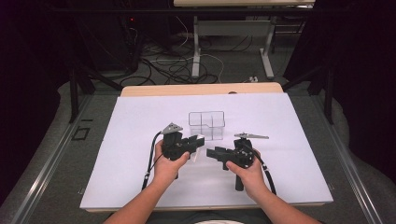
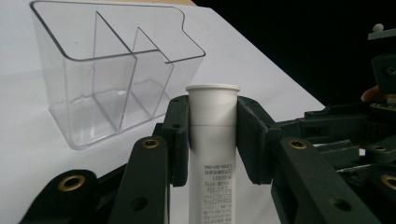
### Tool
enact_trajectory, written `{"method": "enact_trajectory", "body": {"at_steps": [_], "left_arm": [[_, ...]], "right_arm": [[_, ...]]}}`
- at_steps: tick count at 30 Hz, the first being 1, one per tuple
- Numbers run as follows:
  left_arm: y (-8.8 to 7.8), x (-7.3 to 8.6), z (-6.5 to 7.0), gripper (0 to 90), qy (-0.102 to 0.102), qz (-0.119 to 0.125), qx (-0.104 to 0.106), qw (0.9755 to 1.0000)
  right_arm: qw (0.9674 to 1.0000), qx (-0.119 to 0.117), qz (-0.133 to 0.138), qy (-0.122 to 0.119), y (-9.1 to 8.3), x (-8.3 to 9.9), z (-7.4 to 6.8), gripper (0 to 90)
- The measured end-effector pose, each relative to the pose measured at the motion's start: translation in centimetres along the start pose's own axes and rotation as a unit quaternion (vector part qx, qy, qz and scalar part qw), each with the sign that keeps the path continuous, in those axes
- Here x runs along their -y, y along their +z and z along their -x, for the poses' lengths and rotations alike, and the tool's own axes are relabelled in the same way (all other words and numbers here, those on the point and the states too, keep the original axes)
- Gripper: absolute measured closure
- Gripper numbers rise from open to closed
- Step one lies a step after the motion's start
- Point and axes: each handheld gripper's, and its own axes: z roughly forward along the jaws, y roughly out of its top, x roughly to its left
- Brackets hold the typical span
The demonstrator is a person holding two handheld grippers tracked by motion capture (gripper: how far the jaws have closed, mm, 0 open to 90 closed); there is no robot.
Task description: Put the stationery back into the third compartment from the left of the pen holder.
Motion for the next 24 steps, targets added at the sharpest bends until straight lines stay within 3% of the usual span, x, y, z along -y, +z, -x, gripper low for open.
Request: {"method": "enact_trajectory", "body": {"at_steps": [3, 6, 19, 21, 22, 24], "left_arm": [[0.3, 0.2, 0.3, 67.0, 0.003, -0.006, 0.0, 1.0], [0.5, 0.4, 0.4, 67.0, 0.005, -0.004, -0.005, 1.0], [0.9, 0.6, 0.9, 67.0, -0.001, -0.006, 0.004, 1.0], [0.9, 0.6, 1.0, 67.0, -0.002, -0.008, 0.008, 0.9999], [0.9, 0.6, 1.1, 67.0, -0.003, -0.005, 0.007, 1.0], [0.9, 0.6, 1.2, 67.0, -0.001, -0.007, 0.01, 0.9999]], "right_arm": [[0.9999, -0.009, 0.004, -0.002, 0.5, 0.5, 0.1, 49.0], [0.9984, -0.041, 0.028, 0.028, 1.1, 1.2, 0.1, 50.8], [0.9989, -0.039, 0.007, 0.024, 1.8, 1.7, 0.0, 58.1], [0.998, -0.048, 0.017, 0.037, 1.9, 1.9, 0.0, 59.0], [0.9957, -0.064, 0.04, 0.053, 2.1, 2.2, 0.0, 59.6], [0.995, -0.068, 0.043, 0.06, 2.1, 2.3, 0.0, 60.7]]}}
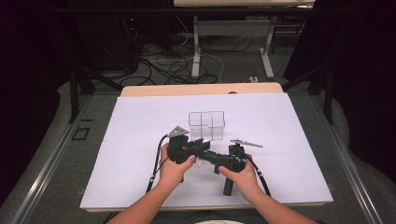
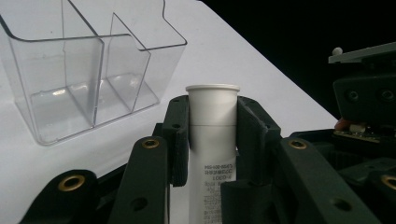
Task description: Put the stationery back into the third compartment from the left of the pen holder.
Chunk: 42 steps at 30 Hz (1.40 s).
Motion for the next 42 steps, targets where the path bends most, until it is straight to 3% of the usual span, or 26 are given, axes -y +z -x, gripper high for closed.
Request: {"method": "enact_trajectory", "body": {"at_steps": [5, 10, 15, 26, 35, 42], "left_arm": [[0.1, 0.1, 0.2, 67.0, 0.002, -0.001, 0.003, 1.0], [0.1, 0.1, 0.2, 67.0, 0.002, -0.001, 0.001, 1.0], [0.2, 0.1, 0.2, 66.9, 0.007, -0.005, -0.002, 1.0], [0.4, 0.1, 0.0, 65.8, 0.004, -0.007, 0.001, 1.0], [0.6, 0.1, -0.4, 51.1, -0.003, -0.003, -0.02, 0.9998], [0.5, -0.2, -0.5, 40.9, 0.014, 0.006, -0.027, 0.9995]], "right_arm": [[0.9998, 0.006, -0.013, 0.012, 0.0, 0.0, 0.2, 69.0], [0.9996, 0.003, -0.017, 0.02, 0.0, -0.1, 0.4, 69.6], [0.9987, 0.002, -0.025, 0.043, 0.0, -0.2, 0.4, 70.0], [0.9982, 0.004, -0.035, 0.048, 0.0, -0.3, 0.6, 70.3], [0.9984, 0.018, -0.038, 0.038, 0.1, -0.4, 0.7, 70.4], [0.9984, 0.03, -0.037, 0.028, 0.1, -0.6, 1.2, 70.4]]}}
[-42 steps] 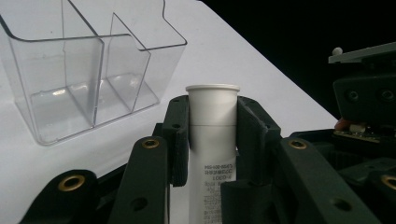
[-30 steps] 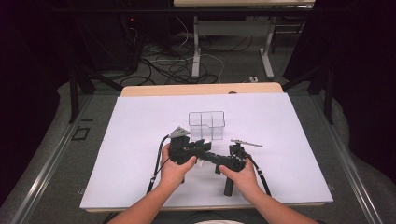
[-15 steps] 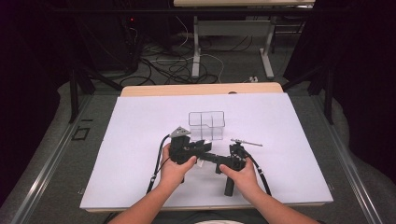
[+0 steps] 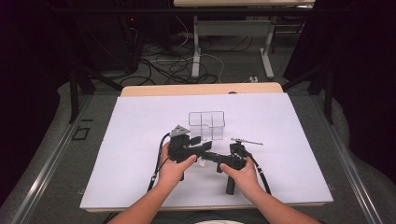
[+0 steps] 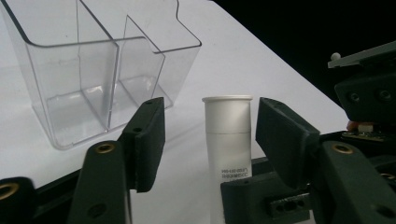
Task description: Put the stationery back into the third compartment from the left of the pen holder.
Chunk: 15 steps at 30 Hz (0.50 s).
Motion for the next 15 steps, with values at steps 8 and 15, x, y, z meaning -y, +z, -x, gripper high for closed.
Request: {"method": "enact_trajectory", "body": {"at_steps": [8, 15], "left_arm": [[-0.6, -0.3, -0.4, 34.7, 0.008, 0.004, -0.008, 0.9999], [-1.3, -0.2, -1.5, 30.8, 0.021, -0.008, -0.039, 0.999]], "right_arm": [[0.9996, 0.021, 0.015, -0.015, -0.3, -0.5, 0.5, 70.4], [0.9979, 0.041, 0.032, -0.039, -0.6, -1.0, 0.7, 70.4]]}}
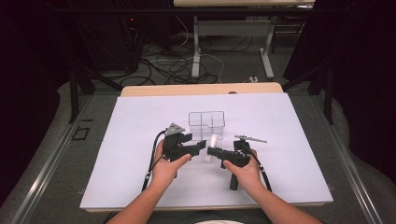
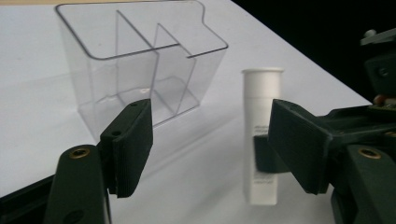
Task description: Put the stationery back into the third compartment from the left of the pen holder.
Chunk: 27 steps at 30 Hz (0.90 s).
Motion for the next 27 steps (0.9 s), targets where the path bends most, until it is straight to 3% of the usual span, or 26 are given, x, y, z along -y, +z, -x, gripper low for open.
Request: {"method": "enact_trajectory", "body": {"at_steps": [4, 6, 12, 19, 23, 27], "left_arm": [[-0.4, 0.1, -0.9, 30.5, -0.001, 0.001, -0.015, 0.9999], [-0.6, 0.2, -1.3, 30.0, -0.001, -0.005, -0.035, 0.9994], [-0.9, 0.7, -2.4, 29.8, -0.014, -0.029, -0.052, 0.9981], [-1.8, 1.4, -3.4, 19.6, -0.006, -0.04, -0.09, 0.9951], [-2.3, 1.9, -3.7, 15.4, 0.004, -0.044, -0.099, 0.9941], [-2.6, 2.4, -4.2, 6.8, 0.016, -0.048, -0.11, 0.9927]], "right_arm": [[0.9998, 0.007, 0.011, -0.013, -0.2, -0.3, 0.0, 70.4], [0.9995, 0.012, 0.021, -0.018, -0.3, -0.5, -0.1, 70.4], [0.9977, 0.019, 0.043, -0.05, -0.9, -1.3, -0.2, 70.4], [0.9898, 0.042, 0.071, -0.116, -1.7, -2.4, -0.5, 70.4], [0.9866, 0.047, 0.082, -0.133, -2.0, -3.1, -0.6, 70.4], [0.9804, 0.06, 0.097, -0.16, -2.2, -4.0, -0.6, 70.4]]}}
